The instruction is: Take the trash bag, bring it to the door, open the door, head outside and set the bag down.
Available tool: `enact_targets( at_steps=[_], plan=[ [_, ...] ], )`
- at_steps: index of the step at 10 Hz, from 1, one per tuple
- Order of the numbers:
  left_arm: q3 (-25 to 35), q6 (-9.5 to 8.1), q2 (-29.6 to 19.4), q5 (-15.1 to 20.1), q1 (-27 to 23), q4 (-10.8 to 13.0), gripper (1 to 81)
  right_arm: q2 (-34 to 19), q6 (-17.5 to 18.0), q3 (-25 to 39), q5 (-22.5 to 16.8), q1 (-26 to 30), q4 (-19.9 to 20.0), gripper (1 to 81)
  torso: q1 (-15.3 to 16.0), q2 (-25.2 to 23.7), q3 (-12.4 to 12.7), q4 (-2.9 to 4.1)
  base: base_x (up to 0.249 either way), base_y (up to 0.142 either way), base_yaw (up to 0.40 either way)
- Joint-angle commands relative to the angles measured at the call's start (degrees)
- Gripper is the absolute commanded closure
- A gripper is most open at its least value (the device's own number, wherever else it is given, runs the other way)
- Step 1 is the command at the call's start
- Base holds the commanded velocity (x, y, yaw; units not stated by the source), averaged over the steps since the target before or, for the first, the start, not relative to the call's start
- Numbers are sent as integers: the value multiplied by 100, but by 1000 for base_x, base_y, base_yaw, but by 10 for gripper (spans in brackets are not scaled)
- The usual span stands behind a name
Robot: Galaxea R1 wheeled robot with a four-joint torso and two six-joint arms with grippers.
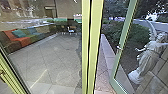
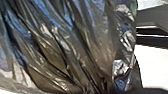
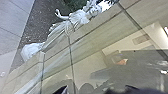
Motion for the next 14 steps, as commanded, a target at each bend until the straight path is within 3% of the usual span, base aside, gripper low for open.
enact_targets(
  at_steps=[1, 4, 5, 8, 10, 11, 12, 14],
  plan=[
    [45, 28, 3, 548, -141, 17, 811, -457, 27, 1316, -862, 253, 2202, 10, 0, 0, 0, 0, 0, 0, 0],
    [45, 54, 11, 548, -114, 26, 811, -650, 18, 1818, -1309, 124, 4123, 10, 0, 0, 0, -2, 0, 0, 0],
    [45, 63, -15, 548, -105, 35, 811, -747, 18, 2047, -1311, -166, 4701, 10, 0, 0, 0, -2, 0, 0, 0],
    [45, 63, -68, 539, -105, 26, 811, -563, -70, 2197, -653, -1379, 6114, 10, 0, 0, 0, -2, 0, 0, 0],
    [45, 54, -94, 478, -114, -9, 811, -397, -61, 2504, -81, -2196, 6502, 10, 0, 0, 0, -2, 0, 0, 0],
    [45, 63, -68, 469, -132, -18, 811, -221, -70, 2627, -45, -2565, 6670, 10, 0, 0, 0, -2, 0, 0, 0],
    [45, 55, -41, 460, -132, -18, 811, -97, -70, 2830, 120, -3084, 6635, 10, 0, 0, 0, -2, 0, 0, 0],
    [45, 63, -41, 460, -141, -18, 811, 122, -79, 2891, 946, -4015, 6617, 10, 0, 0, 0, -2, 0, 0, 0]
  ],
)
